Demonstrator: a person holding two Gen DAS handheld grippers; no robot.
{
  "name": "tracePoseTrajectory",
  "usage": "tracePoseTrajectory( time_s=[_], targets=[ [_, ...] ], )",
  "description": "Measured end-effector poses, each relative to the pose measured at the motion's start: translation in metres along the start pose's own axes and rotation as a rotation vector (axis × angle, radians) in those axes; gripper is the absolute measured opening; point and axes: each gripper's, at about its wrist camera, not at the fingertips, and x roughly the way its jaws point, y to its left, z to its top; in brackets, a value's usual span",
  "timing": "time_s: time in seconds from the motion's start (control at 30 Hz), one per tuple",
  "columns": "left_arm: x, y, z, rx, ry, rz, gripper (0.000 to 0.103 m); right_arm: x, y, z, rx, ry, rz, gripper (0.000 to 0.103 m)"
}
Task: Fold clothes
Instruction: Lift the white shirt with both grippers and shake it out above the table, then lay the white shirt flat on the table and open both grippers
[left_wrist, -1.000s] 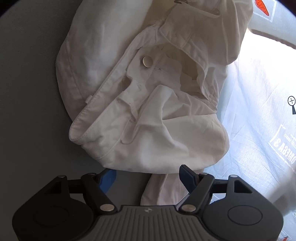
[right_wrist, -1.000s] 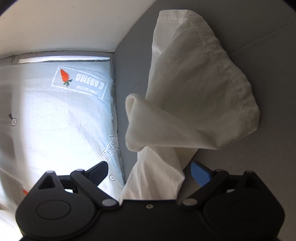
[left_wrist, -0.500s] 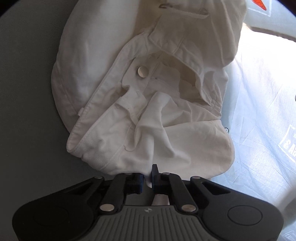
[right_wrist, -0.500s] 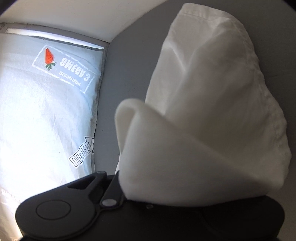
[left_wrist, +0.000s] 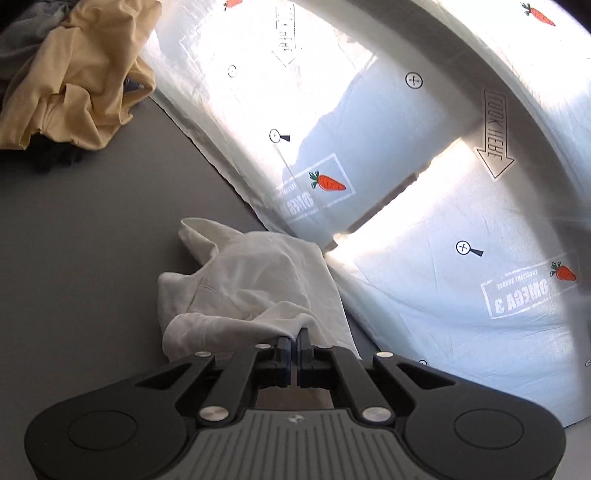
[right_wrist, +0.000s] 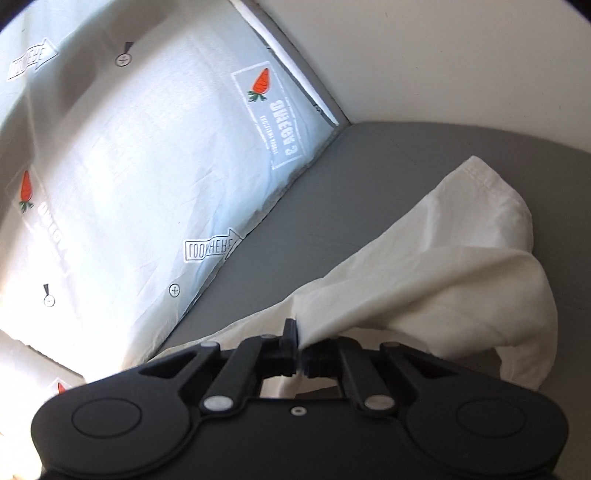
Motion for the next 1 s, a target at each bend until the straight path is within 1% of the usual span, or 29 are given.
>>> tracePoseTrajectory(
  time_s=[0.1,0.17,0.23,0.3,0.37,0.4,0.43,0.47,0.5,0.57,0.6,0.63,0.7,0.73,0.8,0.87,0.9,0.93,0.97,1.0],
  targets=[
    [-0.031,0.050,0.008,-0.038,-0.063,0.019,0.002,-0.026,0.006,-0.010,-0.061,-0.004,0.033,0.003],
    [-0.065,0.080,0.015,-0.049,-0.123,0.048,0.002,-0.045,0.006,-0.023,-0.076,0.004,0.060,0.003],
    [-0.094,0.105,0.021,-0.053,-0.190,0.097,0.001,-0.060,0.005,-0.034,-0.068,0.032,0.095,0.003],
    [-0.118,0.130,0.014,-0.065,-0.248,0.168,0.002,-0.070,0.008,-0.046,-0.075,0.077,0.119,0.003],
    [-0.126,0.156,0.009,-0.072,-0.248,0.283,0.002,-0.072,0.015,-0.063,-0.095,0.146,0.125,0.003],
    [-0.125,0.169,0.003,-0.090,-0.228,0.336,0.002,-0.071,0.016,-0.073,-0.110,0.191,0.108,0.004],
    [-0.122,0.181,-0.005,-0.100,-0.184,0.377,0.002,-0.069,0.018,-0.085,-0.131,0.242,0.084,0.005],
    [-0.118,0.192,-0.014,-0.091,-0.124,0.406,0.003,-0.067,0.021,-0.094,-0.166,0.270,0.050,0.009],
    [-0.112,0.200,-0.025,-0.088,-0.072,0.432,0.003,-0.065,0.025,-0.099,-0.214,0.280,0.010,0.017],
    [-0.104,0.209,-0.046,-0.077,-0.009,0.469,0.005,-0.059,0.035,-0.110,-0.308,0.300,-0.070,0.028],
    [-0.100,0.213,-0.057,-0.070,0.019,0.487,0.006,-0.057,0.039,-0.112,-0.346,0.290,-0.098,0.035],
    [-0.099,0.213,-0.063,-0.056,0.029,0.500,0.008,-0.058,0.043,-0.110,-0.382,0.258,-0.120,0.038],
    [-0.102,0.208,-0.065,-0.014,0.023,0.508,0.009,-0.062,0.052,-0.106,-0.465,0.186,-0.169,0.048],
    [-0.104,0.205,-0.065,0.008,0.019,0.512,0.011,-0.065,0.054,-0.103,-0.498,0.157,-0.187,0.051],
    [-0.110,0.198,-0.062,0.046,0.000,0.521,0.018,-0.068,0.057,-0.099,-0.525,0.120,-0.196,0.068],
    [-0.118,0.187,-0.055,0.092,-0.049,0.531,0.025,-0.076,0.059,-0.092,-0.540,0.102,-0.197,0.076],
    [-0.123,0.181,-0.052,0.119,-0.072,0.537,0.028,-0.077,0.060,-0.090,-0.543,0.093,-0.205,0.077],
    [-0.124,0.175,-0.049,0.145,-0.090,0.540,0.034,-0.077,0.062,-0.089,-0.547,0.082,-0.215,0.078],
    [-0.125,0.170,-0.046,0.171,-0.106,0.541,0.042,-0.077,0.064,-0.088,-0.552,0.065,-0.226,0.082],
    [-0.124,0.166,-0.044,0.192,-0.109,0.534,0.045,-0.078,0.067,-0.087,-0.565,0.033,-0.238,0.086]
  ],
)
